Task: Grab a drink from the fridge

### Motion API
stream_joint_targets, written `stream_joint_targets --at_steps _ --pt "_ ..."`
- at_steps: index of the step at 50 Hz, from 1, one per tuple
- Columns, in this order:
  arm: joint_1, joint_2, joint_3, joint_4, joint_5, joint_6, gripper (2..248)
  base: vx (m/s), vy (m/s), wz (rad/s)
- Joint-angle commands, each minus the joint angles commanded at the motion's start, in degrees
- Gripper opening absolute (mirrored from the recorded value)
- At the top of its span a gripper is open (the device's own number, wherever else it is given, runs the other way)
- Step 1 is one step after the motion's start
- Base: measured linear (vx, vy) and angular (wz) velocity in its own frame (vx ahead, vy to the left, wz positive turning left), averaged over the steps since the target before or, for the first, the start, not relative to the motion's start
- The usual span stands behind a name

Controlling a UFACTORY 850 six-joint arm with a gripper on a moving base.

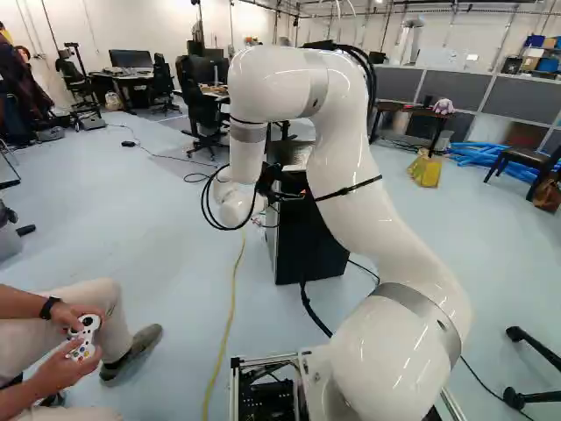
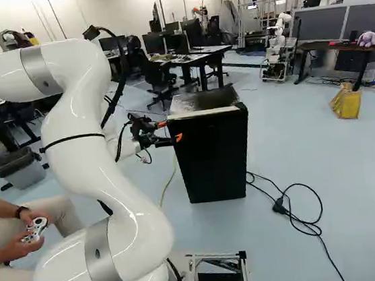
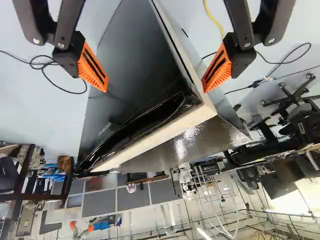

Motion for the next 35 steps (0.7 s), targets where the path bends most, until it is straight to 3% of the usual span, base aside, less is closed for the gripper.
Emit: stream_joint_targets --at_steps 35 --pt "-0.22 -0.03 -0.05 0.0 0.0 0.0 247 0.0 0.0 0.0"
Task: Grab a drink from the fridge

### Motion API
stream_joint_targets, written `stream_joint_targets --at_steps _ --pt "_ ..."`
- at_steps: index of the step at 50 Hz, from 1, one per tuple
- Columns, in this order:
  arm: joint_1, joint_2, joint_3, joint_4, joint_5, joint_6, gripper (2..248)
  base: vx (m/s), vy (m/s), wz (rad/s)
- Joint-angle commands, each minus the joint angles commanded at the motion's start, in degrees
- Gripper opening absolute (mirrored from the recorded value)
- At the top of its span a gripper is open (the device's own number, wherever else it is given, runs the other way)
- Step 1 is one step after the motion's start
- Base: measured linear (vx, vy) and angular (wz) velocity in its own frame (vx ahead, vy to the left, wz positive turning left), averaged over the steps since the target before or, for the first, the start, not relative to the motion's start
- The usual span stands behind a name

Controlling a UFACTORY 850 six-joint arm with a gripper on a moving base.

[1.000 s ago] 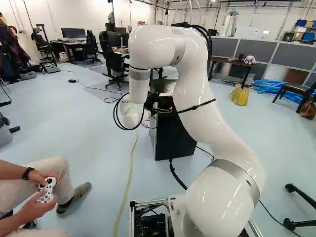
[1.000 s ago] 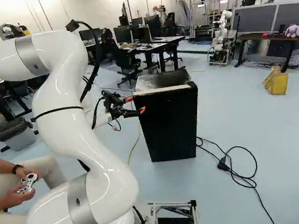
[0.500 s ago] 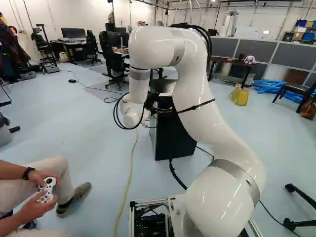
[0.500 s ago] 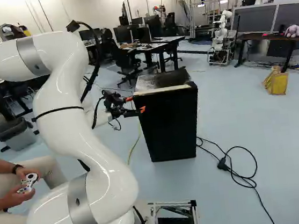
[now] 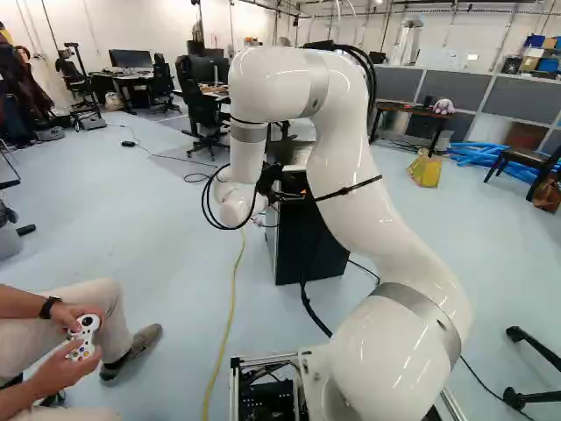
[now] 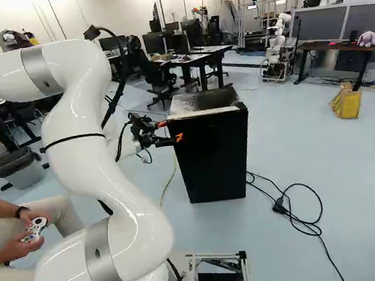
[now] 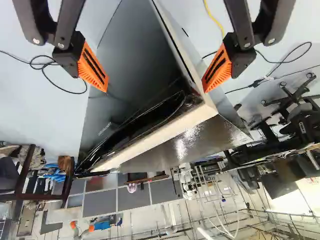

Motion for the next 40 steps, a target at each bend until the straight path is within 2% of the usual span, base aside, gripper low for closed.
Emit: stream_joint_targets --at_steps 40 --pt "-0.48 0.01 0.02 1.0 0.0 0.0 247 0.0 0.0 0.0"
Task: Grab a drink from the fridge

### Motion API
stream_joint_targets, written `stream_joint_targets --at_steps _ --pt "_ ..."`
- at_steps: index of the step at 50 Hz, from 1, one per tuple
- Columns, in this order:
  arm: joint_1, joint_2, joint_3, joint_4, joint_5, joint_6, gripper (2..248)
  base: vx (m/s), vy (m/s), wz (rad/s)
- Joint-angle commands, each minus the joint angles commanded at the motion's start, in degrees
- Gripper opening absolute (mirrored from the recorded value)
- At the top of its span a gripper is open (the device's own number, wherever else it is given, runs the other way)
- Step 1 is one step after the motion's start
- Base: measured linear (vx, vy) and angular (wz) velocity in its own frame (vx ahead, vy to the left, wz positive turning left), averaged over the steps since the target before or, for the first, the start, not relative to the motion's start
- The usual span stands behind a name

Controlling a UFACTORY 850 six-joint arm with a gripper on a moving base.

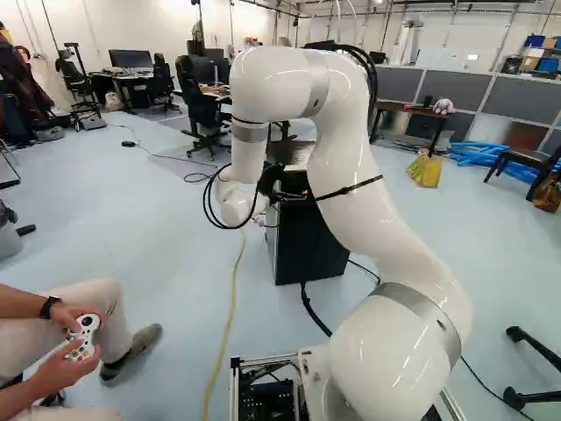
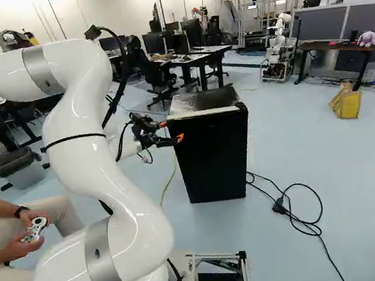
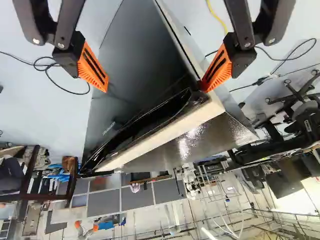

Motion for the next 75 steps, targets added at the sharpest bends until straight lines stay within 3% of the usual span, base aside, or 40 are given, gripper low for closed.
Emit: stream_joint_targets --at_steps 31,75 --pt "0.05 0.49 0.92 1.75 0.0 0.0 247 0.0 0.0 0.0" --pt "2.32 4.56 8.72 5.17 0.0 0.0 247 0.0 0.0 0.0"
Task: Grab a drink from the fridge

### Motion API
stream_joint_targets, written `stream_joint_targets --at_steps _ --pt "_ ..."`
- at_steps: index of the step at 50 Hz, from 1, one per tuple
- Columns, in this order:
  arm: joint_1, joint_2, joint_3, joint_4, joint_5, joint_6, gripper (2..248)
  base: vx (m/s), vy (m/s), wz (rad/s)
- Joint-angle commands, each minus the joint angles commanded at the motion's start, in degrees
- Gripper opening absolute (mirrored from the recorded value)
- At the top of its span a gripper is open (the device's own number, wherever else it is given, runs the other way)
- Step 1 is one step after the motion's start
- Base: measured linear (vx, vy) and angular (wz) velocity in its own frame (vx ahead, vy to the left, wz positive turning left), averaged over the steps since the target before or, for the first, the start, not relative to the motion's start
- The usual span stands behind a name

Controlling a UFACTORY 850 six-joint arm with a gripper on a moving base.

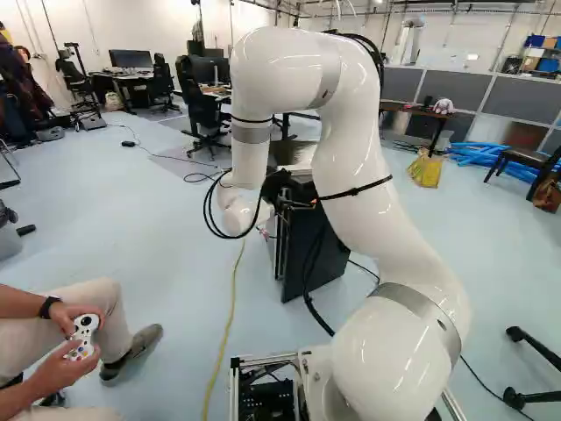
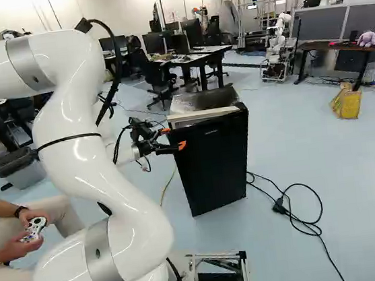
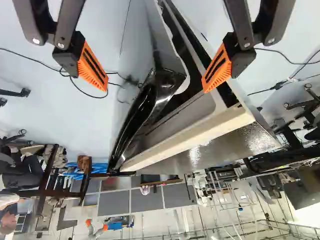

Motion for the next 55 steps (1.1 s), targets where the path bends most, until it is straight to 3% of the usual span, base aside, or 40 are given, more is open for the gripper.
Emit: stream_joint_targets --at_steps 55 --pt "3.36 5.08 10.43 4.3 0.84 0.0 247 0.0 0.0 0.0"
